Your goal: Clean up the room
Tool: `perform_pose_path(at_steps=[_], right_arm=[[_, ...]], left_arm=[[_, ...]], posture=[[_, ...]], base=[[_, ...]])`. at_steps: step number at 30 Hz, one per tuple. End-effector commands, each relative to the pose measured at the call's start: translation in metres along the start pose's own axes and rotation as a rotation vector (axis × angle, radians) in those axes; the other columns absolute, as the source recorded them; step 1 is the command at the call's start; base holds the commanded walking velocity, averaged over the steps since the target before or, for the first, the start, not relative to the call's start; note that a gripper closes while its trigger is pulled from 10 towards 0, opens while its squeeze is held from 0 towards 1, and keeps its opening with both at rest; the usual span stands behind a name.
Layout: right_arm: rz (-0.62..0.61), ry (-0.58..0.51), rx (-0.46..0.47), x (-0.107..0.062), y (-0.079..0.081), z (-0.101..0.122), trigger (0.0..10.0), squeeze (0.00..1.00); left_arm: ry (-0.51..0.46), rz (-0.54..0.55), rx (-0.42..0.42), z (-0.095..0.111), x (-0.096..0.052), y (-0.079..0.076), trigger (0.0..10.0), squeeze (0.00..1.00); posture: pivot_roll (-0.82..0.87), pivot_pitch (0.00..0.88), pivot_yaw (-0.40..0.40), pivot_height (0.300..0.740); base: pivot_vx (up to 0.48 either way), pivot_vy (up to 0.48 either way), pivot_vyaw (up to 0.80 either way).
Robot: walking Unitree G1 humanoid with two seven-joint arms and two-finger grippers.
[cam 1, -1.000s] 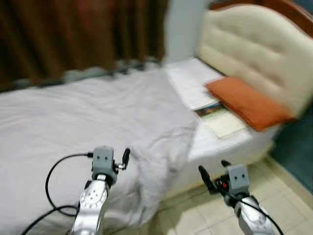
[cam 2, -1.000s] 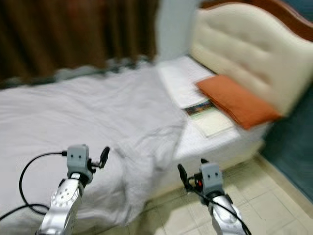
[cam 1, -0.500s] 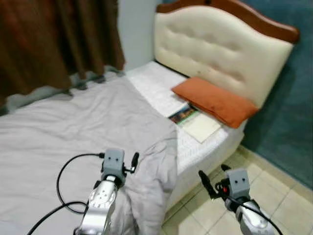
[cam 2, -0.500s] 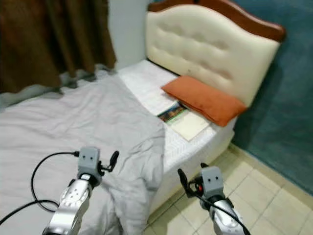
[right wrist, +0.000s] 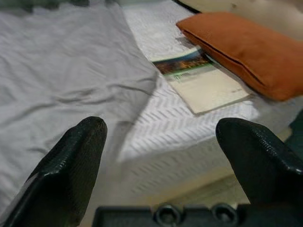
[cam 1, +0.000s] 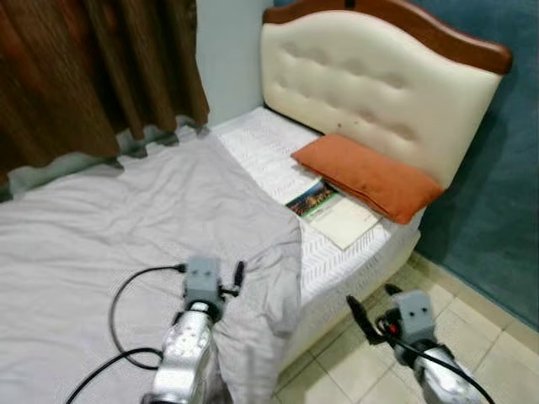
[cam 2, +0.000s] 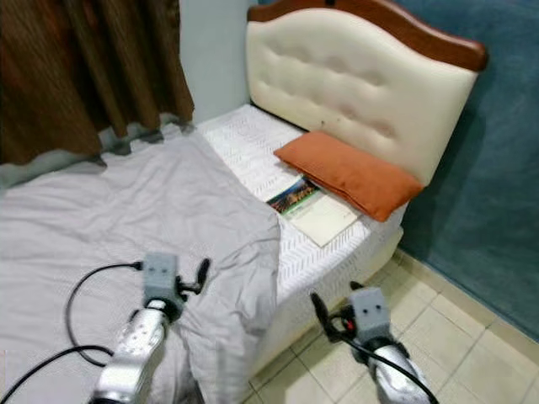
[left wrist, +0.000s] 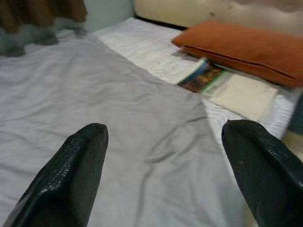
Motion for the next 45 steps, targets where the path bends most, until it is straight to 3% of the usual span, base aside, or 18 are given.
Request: perform_pose_path(at_steps=[1,4,10,11,12,13,15,16,20,21,22,23,28,31,33,39,40,45], right_arm=[[0.037,-0.027,-0.006,0.004,0.007,0.009,10.0,0.0],[0.081,-0.005,-0.022,0.0,0.013,0.005,10.0,0.0],[0.099,-0.003,-0.02,-0.007,0.015,0.005,10.0,0.0],[0.109,-0.003,-0.015,-0.012,0.016,0.006,10.0,0.0],[0.137,0.007,-0.012,-0.027,0.02,0.008,10.0,0.0],[0.137,0.007,-0.012,-0.027,0.02,0.008,10.0,0.0],[0.186,0.025,-0.026,-0.056,0.03,0.014,10.0,0.0],[0.186,0.025,-0.026,-0.056,0.03,0.014,10.0,0.0],[0.205,0.065,-0.011,-0.09,0.04,0.017,10.0,0.0],[0.21,0.08,-0.002,-0.097,0.043,0.017,10.0,0.0],[0.21,0.08,-0.002,-0.097,0.043,0.017,10.0,0.0],[0.217,0.091,0.006,-0.102,0.046,0.017,10.0,0.0],[0.251,0.149,0.042,-0.13,0.066,0.021,10.0,0.0],[0.254,0.176,0.055,-0.138,0.071,0.021,10.0,0.0],[0.247,0.189,0.06,-0.14,0.071,0.02,10.0,0.0],[0.239,0.195,0.047,-0.139,0.066,0.02,10.0,0.0],[0.242,0.199,0.041,-0.139,0.066,0.019,10.0,0.0],[0.256,0.215,0.034,-0.143,0.067,0.018,10.0,0.0]], left_arm=[[0.032,0.068,0.006,-0.004,-0.002,0.018,10.0,0.0],[0.115,0.127,-0.029,-0.018,0.002,0.024,10.0,0.0],[0.199,0.237,-0.084,-0.02,0.019,0.044,10.0,0.0],[0.228,0.261,-0.102,-0.018,0.025,0.048,10.0,0.0],[0.255,0.286,-0.175,-0.012,0.034,0.051,10.0,0.0],[0.255,0.286,-0.175,-0.012,0.034,0.051,10.0,0.0],[0.238,0.349,-0.232,0.001,0.042,0.055,10.0,0.0],[0.238,0.349,-0.232,0.001,0.042,0.055,10.0,0.0],[0.086,0.383,-0.257,0.043,0.057,0.063,10.0,0.0],[0.049,0.394,-0.272,0.052,0.059,0.066,10.0,0.83],[0.049,0.394,-0.272,0.052,0.059,0.066,10.0,0.83],[0.029,0.4,-0.287,0.058,0.06,0.069,10.0,1.0],[-0.072,0.403,-0.357,0.078,0.061,0.078,10.0,1.0],[-0.141,0.4,-0.408,0.09,0.061,0.082,10.0,1.0],[-0.205,0.43,-0.475,0.096,0.056,0.094,10.0,1.0],[-0.243,0.488,-0.598,0.09,0.046,0.113,10.0,1.0],[-0.228,0.498,-0.668,0.082,0.043,0.117,10.0,0.0],[-0.153,0.51,-0.796,0.059,0.042,0.111,10.0,0.0]], posture=[[-0.1,0.057,0.001,0.74],[-0.11,0.079,-0.005,0.74],[-0.13,0.131,-0.025,0.74],[-0.15,0.185,-0.037,0.74],[-0.19,0.278,-0.049,0.74],[-0.19,0.278,-0.049,0.74],[-0.29,0.412,-0.082,0.74],[-0.29,0.412,-0.082,0.74],[-0.36,0.544,-0.125,0.74],[-0.36,0.557,-0.128,0.74],[-0.36,0.557,-0.128,0.74],[-0.37,0.573,-0.128,0.74],[-0.38,0.62,-0.121,0.74],[-0.38,0.618,-0.111,0.74],[-0.38,0.612,-0.104,0.74],[-0.38,0.607,-0.111,0.74],[-0.38,0.609,-0.116,0.74],[-0.39,0.613,-0.129,0.74]], base=[[0.371,-0.3,0.49],[0.114,0.0,0.0],[0.0,0.0,0.0],[0.0,0.0,0.0],[0.0,0.0,0.0],[0.0,0.0,0.0],[0.0,0.0,0.0],[0.0,0.0,0.0],[0.0,0.0,0.0],[0.0,0.0,0.0],[0.0,0.0,0.0],[0.0,0.0,0.0],[0.0,0.0,0.0],[0.0,0.0,0.0],[0.0,0.0,0.0],[0.0,0.0,0.0],[0.0,0.0,0.0],[0.0,0.0,0.0]])
Point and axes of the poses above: a point about 5 cm out from each wrist's last joint towards the gripper, its own x axis pointing out of the wrist towards the gripper, its own z axis along the axis of the wrist's last joint, y = z × x, the point moved 2 cm from there along x, pointing out of the wrist towards the gripper, and after that the axes turned 15 degrees about -x, right-handed, at the moved point
